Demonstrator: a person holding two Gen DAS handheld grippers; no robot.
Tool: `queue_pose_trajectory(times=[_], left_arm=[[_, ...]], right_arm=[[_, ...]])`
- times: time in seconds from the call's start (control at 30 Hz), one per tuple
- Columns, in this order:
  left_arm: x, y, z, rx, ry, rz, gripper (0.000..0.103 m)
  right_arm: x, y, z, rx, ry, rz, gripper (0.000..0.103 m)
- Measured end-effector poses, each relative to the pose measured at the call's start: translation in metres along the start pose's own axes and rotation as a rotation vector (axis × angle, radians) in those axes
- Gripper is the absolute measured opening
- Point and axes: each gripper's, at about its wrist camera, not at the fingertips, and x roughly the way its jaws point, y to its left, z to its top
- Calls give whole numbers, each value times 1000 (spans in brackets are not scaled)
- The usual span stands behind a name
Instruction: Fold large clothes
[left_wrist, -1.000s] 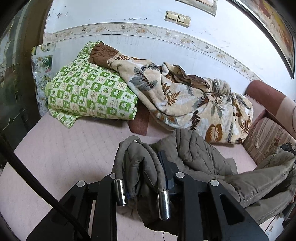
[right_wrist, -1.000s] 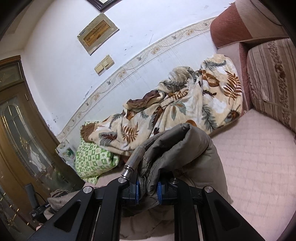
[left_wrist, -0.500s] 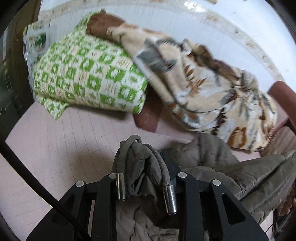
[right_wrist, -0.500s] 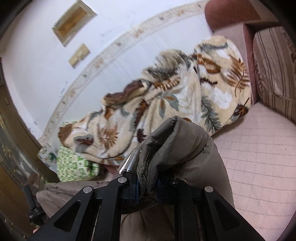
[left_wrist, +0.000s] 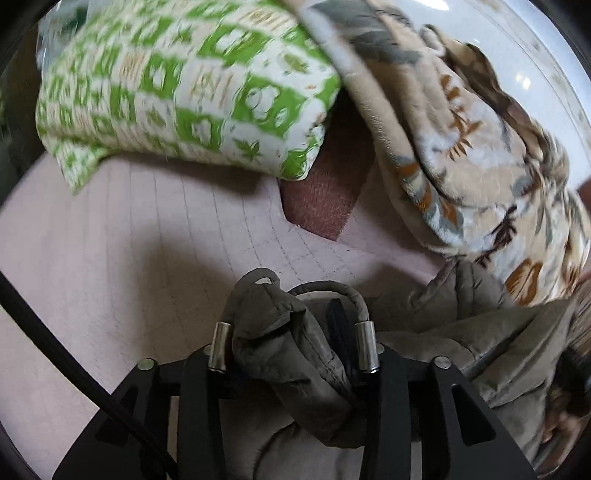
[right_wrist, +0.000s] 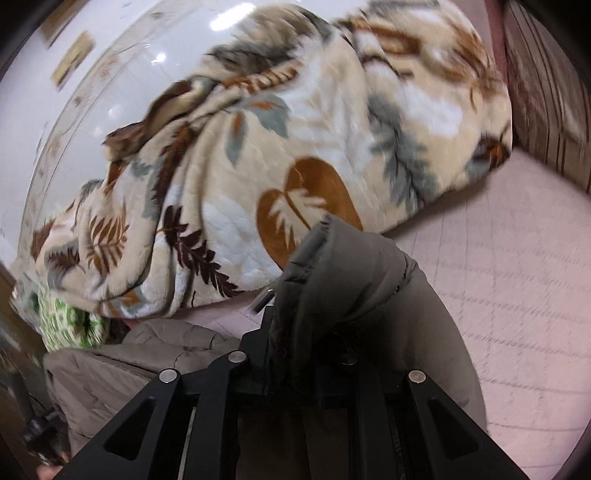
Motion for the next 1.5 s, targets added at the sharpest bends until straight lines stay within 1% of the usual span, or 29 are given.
queue_pose_trajectory(times=[0.03, 0.1, 0.13, 0.17, 0.2, 0.27, 0.3, 0.37, 0.4, 0.47, 0.5, 0.53, 0.57, 0.67, 0.7, 0.77, 0.8, 0.83, 0.87, 0.9, 0.93, 0.97, 1.0, 1.03, 1.1, 1.27, 1.37, 1.4, 1.5], left_arm=[[-1, 4, 4, -27, 6, -30, 44], [-7, 13, 12, -66, 0, -65, 52], [-11, 15, 14, -79, 0, -73, 55], [-18, 22, 19, -101, -19, -75, 62], [-25, 27, 24, -112, -46, -63, 64], [-39, 35, 31, -129, -78, -51, 64], [-46, 39, 34, -137, -85, -57, 64], [-60, 43, 37, -143, -117, -49, 64], [-72, 40, 36, -115, -146, -35, 64], [-84, 30, 32, -51, -171, -47, 64], [-89, 15, 25, 9, -166, -55, 64], [-89, 5, 21, 46, -158, -69, 64], [-90, -10, 13, 100, -144, -93, 64], [-81, -64, -14, 250, -88, -134, 64], [-77, -88, -26, 308, -71, -150, 64], [-69, -118, -42, 381, -42, -157, 64], [-61, -138, -52, 426, -28, -143, 64], [-56, -147, -59, 450, -21, -127, 64], [-48, -157, -66, 478, -12, -92, 64], [-32, -166, -69, 501, 10, -27, 64], [-18, -168, -71, 505, 39, 12, 64], [-8, -166, -71, 498, 63, 31, 65], [9, -162, -70, 478, 105, 40, 68], [18, -159, -70, 469, 124, 37, 69], [33, -152, -67, 452, 148, 23, 71], [53, -145, -69, 428, 143, 13, 76], [59, -139, -68, 411, 136, -1, 78], [60, -138, -66, 406, 139, 2, 78], [46, -141, -68, 409, 100, 10, 77]], right_arm=[[2, -4, 2, 26, 19, 20, 21], [0, -13, 8, 84, 47, 63, 27], [-2, -15, 11, 98, 55, 83, 28], [-6, -17, 13, 113, 61, 107, 32], [-11, -20, 17, 132, 66, 127, 37], [-22, -22, 21, 158, 61, 159, 43], [-30, -23, 24, 164, 47, 166, 46], [-43, -22, 31, 155, 20, 164, 48], [-52, -22, 33, 148, 9, 174, 48], [-63, -16, 35, 114, 6, 184, 48], [-68, -11, 33, 80, 9, 181, 48], [-72, -4, 28, 35, 16, 180, 48], [-75, 3, 23, -5, 24, 174, 49], [-72, 24, -1, -104, 58, 150, 49], [-70, 30, -8, -130, 63, 146, 49], [-65, 42, -25, -188, 77, 128, 49], [-62, 49, -32, -215, 84, 118, 49], [-57, 56, -39, -249, 90, 106, 49], [-51, 64, -46, -290, 97, 82, 49], [-45, 71, -52, -336, 102, 47, 49], [-40, 75, -58, -364, 107, 28, 49], [-34, 77, -62, -386, 120, 17, 49], [-27, 77, -65, -403, 138, -1, 49], [-19, 76, -69, -418, 155, -29, 49], [-4, 69, -72, -442, 169, -51, 49], [24, 57, -75, -464, 231, -79, 50], [33, 50, -75, -445, 251, -67, 50], [36, 48, -74, -437, 255, -61, 50], [36, 46, -70, -421, 269, -63, 50]])
